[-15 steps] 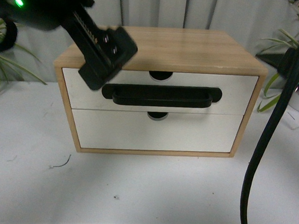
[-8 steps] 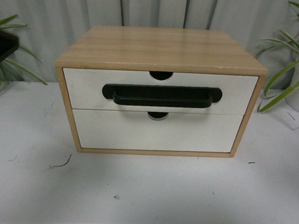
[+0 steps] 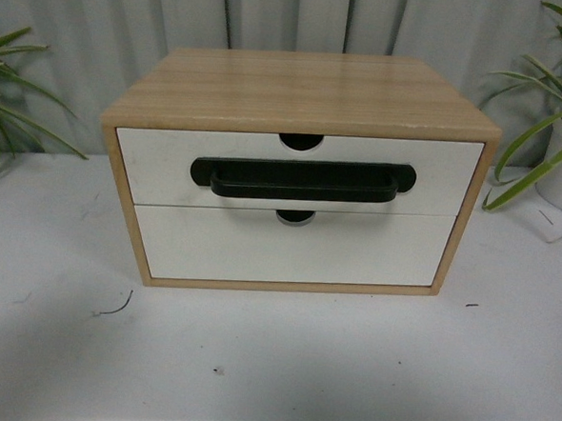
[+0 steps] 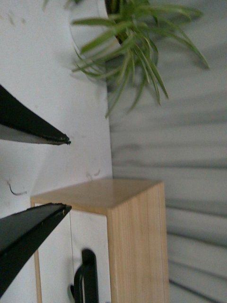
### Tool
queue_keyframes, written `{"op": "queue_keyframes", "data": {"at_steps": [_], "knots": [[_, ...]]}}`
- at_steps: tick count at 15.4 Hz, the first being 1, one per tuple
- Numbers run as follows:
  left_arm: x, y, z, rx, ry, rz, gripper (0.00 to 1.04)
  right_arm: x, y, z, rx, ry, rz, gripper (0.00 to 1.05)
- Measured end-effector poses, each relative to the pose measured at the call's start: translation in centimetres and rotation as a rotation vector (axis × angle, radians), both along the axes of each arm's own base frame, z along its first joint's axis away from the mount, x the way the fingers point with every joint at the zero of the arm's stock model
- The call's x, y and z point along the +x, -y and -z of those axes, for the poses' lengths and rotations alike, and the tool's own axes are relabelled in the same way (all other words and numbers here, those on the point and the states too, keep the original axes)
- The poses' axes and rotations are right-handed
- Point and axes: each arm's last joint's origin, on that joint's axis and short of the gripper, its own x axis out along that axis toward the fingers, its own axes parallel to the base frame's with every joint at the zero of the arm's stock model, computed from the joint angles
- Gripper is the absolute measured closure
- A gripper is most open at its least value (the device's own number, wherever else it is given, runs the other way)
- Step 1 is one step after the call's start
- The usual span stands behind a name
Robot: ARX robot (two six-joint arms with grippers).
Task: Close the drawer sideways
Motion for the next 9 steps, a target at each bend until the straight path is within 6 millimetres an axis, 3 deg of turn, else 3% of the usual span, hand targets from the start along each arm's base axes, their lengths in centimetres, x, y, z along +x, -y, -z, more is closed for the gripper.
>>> {"op": "queue_keyframes", "data": {"at_steps": [2, 3, 9], "knots": [[-0.8, 0.0, 0.9, -0.003, 0.011, 0.003, 0.89, -0.6, 0.0, 1.5, -0.001, -0.018, -0.002, 0.95], [-1.2, 0.0, 1.2, -0.003, 0.014, 0.003, 1.02, -0.9, 0.0, 2.0, -0.006, -0.020, 0.001, 1.03], [-3.1, 0.0, 3.3, -0.004, 0.008, 0.003, 1.03, -2.5, 0.0, 4.1, -0.005, -0.013, 0.001, 1.03]]}}
